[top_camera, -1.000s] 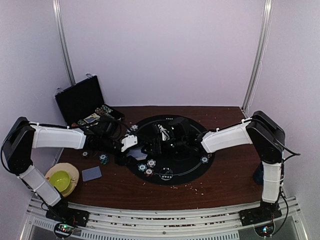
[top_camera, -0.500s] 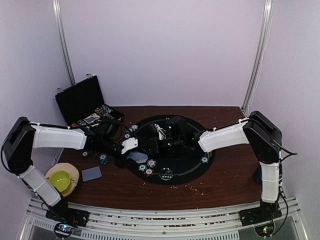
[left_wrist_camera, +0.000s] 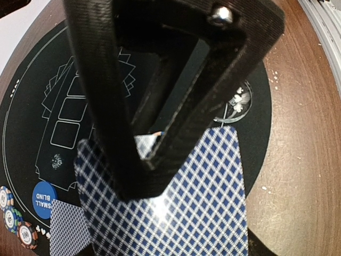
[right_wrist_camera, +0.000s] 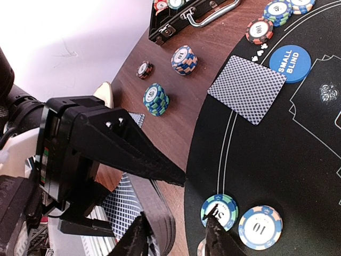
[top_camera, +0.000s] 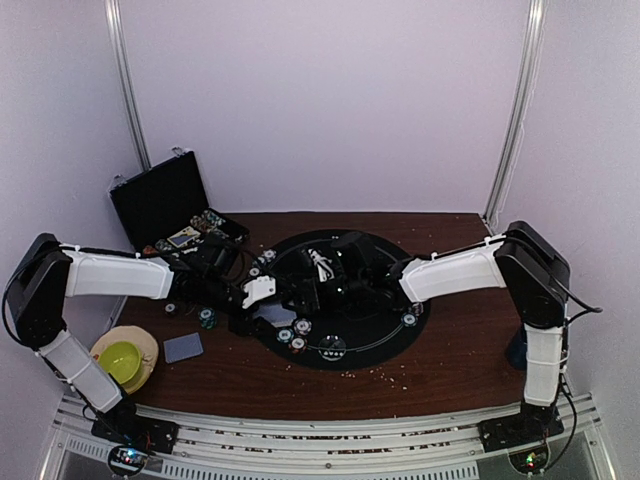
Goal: Distribute texas hold em gaming equipment
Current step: Pick up the poker card from the face-down deck piles.
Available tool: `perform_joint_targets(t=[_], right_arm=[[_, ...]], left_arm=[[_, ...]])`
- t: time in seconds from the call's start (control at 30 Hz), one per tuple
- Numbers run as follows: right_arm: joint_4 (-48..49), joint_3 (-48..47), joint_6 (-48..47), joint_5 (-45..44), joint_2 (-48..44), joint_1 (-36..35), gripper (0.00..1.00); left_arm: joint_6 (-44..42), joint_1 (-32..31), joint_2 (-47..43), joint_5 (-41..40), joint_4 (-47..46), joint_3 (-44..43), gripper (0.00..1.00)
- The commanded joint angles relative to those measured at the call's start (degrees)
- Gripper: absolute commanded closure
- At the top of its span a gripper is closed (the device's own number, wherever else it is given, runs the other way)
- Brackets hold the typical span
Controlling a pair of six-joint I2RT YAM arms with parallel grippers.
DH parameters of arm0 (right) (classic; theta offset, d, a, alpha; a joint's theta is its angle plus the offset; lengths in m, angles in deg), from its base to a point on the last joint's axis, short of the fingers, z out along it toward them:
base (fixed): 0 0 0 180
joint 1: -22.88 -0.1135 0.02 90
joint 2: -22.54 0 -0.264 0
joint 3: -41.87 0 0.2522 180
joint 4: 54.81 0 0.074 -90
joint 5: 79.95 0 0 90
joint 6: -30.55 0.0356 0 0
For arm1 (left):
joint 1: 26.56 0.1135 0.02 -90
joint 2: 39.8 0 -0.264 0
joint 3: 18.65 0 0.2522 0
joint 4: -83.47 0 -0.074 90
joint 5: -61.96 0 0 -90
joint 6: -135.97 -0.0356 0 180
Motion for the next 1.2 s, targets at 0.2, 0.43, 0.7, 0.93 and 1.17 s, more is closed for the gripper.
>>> perform_joint_targets(t=[0.2,0.43,0.7,0.93,1.17], right_arm=[[-4.24,0.39,-1.93,-2.58,-1.69,1.52,0.75],[-1.06,1.78,0.67,2.77,-2.96,1.48,0.80],[0.68,2.47,2.18,6.96,-3.46,1.59,0.98],[-0.28,2.83,1.85,7.08,-5.46,1.78,1.00],[-3.40,3.87,0.35,6.08,-9.62,2.91,1.00]], left_arm=[[-0.73,-0.29,0.31,1.23,-1.37,-1.11,0.49],[-0.64,-0.31,0.62,1.21,-1.37,-1.21,0.49],[-0.65,-0.29,0.86,0.90,-1.57,-1.22,0.49],[-0.64,-0.24,0.97,0.76,-1.56,-1.24,0.49],[-0.54,-0.31,1.21,0.66,-1.64,-1.27,0.48]])
